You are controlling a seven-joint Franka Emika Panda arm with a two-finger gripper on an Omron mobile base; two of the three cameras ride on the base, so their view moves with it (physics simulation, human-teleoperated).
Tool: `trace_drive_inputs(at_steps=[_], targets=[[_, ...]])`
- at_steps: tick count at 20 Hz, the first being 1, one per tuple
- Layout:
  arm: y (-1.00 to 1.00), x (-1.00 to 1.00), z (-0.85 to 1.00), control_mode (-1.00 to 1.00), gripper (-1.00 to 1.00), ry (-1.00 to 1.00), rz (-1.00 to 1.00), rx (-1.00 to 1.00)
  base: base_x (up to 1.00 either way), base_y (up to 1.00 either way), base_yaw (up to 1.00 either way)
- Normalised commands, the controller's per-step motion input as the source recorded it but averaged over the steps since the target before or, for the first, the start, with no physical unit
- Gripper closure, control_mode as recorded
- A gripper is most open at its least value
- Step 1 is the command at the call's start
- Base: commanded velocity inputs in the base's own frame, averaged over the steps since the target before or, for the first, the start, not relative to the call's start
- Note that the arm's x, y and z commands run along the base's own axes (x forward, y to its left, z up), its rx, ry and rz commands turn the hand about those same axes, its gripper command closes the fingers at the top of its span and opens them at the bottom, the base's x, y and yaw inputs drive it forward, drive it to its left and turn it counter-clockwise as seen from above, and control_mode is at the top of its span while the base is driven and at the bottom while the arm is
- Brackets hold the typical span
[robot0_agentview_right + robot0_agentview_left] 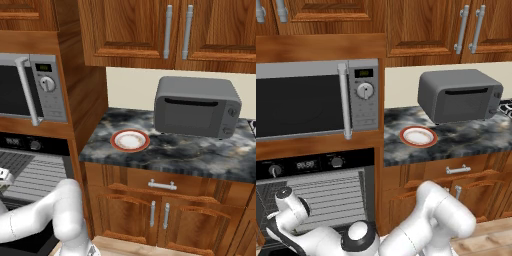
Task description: Take the fish from the oven and place it on the plate on the counter.
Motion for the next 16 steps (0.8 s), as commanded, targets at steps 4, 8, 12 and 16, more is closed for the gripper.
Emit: trace_drive_inputs(at_steps=[4, 8, 12, 16], targets=[[0.0, -0.14, -0.11, -1.0, 1.0, -0.03, -0.05, 0.06, 0.0, 0.0, 0.0], [0.0, -0.01, -0.04, -1.0, 1.0, 0.0, -0.02, 0.02, 0.0, 0.0, 0.0], [0.0, -0.12, 0.01, -1.0, 1.0, -0.01, 0.0, 0.03, 0.0, 0.0, 0.0], [0.0, -0.02, 0.58, -1.0, 1.0, -0.05, 0.0, 0.08, 0.0, 0.0, 0.0]])
